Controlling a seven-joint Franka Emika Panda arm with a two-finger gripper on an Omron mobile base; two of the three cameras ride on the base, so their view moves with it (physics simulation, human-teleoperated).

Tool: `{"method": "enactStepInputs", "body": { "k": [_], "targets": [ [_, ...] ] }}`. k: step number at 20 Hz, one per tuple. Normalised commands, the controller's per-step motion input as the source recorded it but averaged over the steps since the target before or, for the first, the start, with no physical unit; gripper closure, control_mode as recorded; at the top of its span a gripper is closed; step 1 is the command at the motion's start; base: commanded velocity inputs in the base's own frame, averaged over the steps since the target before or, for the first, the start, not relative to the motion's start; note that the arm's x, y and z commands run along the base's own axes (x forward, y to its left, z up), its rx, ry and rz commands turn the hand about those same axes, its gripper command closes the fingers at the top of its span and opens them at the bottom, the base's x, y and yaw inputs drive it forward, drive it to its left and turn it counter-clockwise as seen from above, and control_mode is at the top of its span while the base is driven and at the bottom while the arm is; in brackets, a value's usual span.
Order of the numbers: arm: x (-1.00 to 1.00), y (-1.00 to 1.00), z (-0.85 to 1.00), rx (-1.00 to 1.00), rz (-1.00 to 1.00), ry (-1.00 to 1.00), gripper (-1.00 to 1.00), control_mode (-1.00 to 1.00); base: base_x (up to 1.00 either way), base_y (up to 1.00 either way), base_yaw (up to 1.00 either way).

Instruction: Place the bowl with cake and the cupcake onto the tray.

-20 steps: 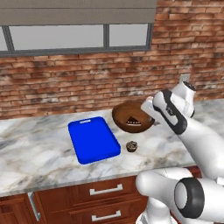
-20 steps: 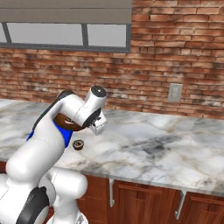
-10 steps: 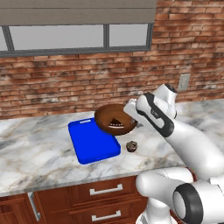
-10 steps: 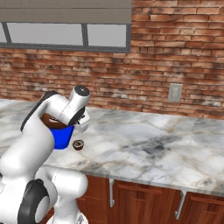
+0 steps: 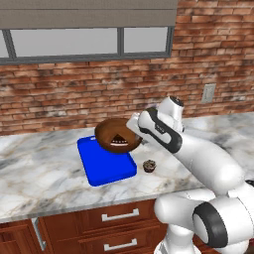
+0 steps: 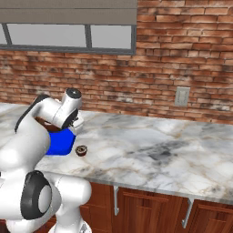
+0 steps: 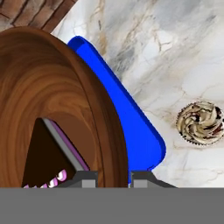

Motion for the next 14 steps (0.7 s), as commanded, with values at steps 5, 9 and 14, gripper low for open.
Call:
{"method": "enactStepInputs", "body": {
  "k": [5, 9, 14],
  "targets": [
    [0.27, 0.25, -0.08, -0.03, 0.0, 0.01, 1.0, -1.0, 0.0, 0.0, 0.0],
    [0.22, 0.34, -0.14, -0.05, 0.0, 0.03, 1.0, -1.0, 0.0, 0.0, 0.0],
    [0.22, 0.26, -0.15, -0.05, 0.0, 0.01, 1.0, -1.0, 0.0, 0.0, 0.0]
  ]
}}
